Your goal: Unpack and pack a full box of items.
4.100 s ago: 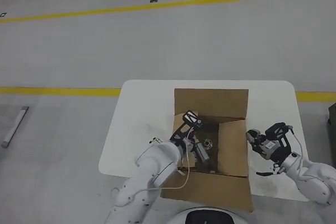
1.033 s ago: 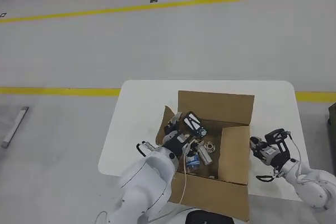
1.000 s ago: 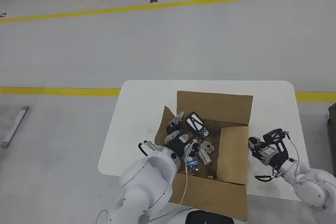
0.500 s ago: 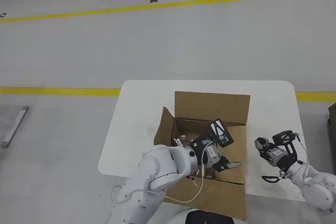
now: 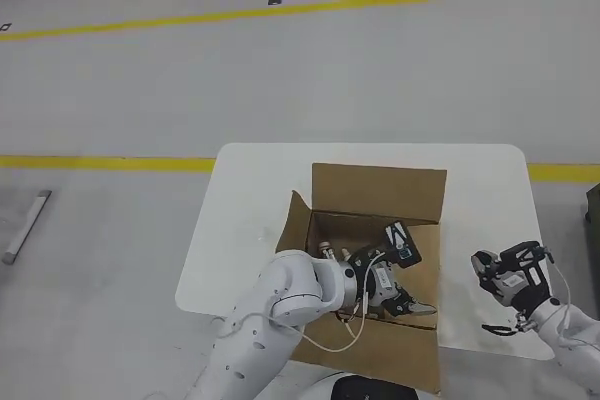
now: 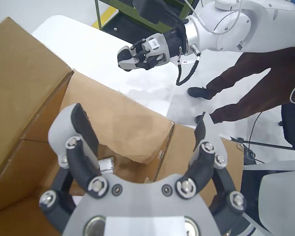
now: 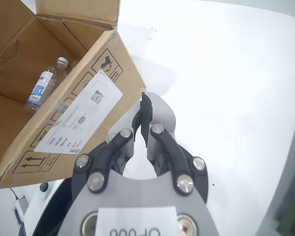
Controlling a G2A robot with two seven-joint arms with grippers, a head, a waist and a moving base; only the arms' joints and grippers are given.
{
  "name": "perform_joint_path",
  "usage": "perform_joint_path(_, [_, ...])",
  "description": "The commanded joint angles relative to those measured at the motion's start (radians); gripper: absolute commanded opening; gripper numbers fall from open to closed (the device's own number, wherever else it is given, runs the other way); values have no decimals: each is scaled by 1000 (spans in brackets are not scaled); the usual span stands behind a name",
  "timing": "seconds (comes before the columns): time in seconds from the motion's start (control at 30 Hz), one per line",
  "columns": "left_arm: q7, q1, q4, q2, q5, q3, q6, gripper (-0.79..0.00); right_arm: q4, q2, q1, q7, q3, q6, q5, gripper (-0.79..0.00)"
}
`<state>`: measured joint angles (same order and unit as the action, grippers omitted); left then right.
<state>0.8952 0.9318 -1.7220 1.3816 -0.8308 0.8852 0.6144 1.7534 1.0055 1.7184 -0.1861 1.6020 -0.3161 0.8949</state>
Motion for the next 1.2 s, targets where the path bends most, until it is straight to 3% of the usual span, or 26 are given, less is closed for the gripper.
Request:
perform_joint_path(0.0, [0, 0, 0, 0, 0, 0, 0, 0, 9, 1, 4, 0, -4, 2, 1, -785])
perform_joint_path(0.17, [-63, 10, 55, 7, 49, -7, -86, 0, 21, 3, -1, -5, -5, -2, 11, -785])
perform_joint_path(0.4, [-109, -50, 268, 35, 268, -25, -242, 0, 12, 7, -3, -2, -10, -5, 5, -785])
perform_joint_path(0.53, [-102, -77, 370, 42, 343, -23, -269, 0, 4, 10, -4, 1, -17, -5, 8, -785])
perform_joint_path(0.83, [-74, -99, 513, 56, 438, -56, -258, 0, -26, 15, -22, -15, -45, -10, 17, -785])
perform_joint_path(1.17, [-60, -146, 604, 75, 479, -98, -231, 0, -76, 24, -68, -26, -105, -32, 32, -785])
